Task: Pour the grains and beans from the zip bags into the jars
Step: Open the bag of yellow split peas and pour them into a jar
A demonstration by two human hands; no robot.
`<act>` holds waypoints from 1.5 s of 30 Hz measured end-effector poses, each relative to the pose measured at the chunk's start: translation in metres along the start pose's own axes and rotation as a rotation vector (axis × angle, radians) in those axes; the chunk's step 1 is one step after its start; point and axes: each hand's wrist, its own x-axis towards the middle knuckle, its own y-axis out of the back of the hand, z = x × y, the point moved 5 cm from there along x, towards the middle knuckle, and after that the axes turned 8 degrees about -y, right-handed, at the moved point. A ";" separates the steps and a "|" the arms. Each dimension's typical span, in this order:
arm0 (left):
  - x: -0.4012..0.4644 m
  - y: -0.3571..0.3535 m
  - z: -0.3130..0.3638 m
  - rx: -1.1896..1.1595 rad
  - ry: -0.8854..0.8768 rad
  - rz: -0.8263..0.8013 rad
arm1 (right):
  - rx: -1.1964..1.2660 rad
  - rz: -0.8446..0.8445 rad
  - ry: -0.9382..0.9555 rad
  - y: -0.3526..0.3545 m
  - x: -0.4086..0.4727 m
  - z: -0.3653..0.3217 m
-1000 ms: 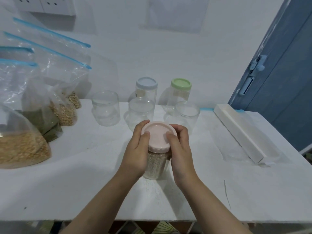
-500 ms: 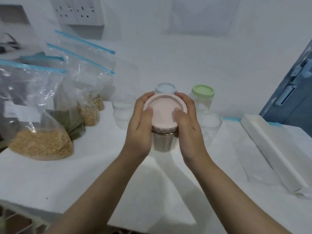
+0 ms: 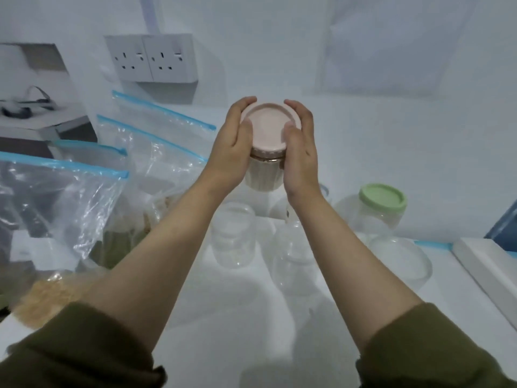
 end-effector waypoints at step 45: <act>-0.071 -0.119 -0.108 -0.141 0.599 -0.348 | -0.725 -0.034 -0.599 0.092 -0.025 0.095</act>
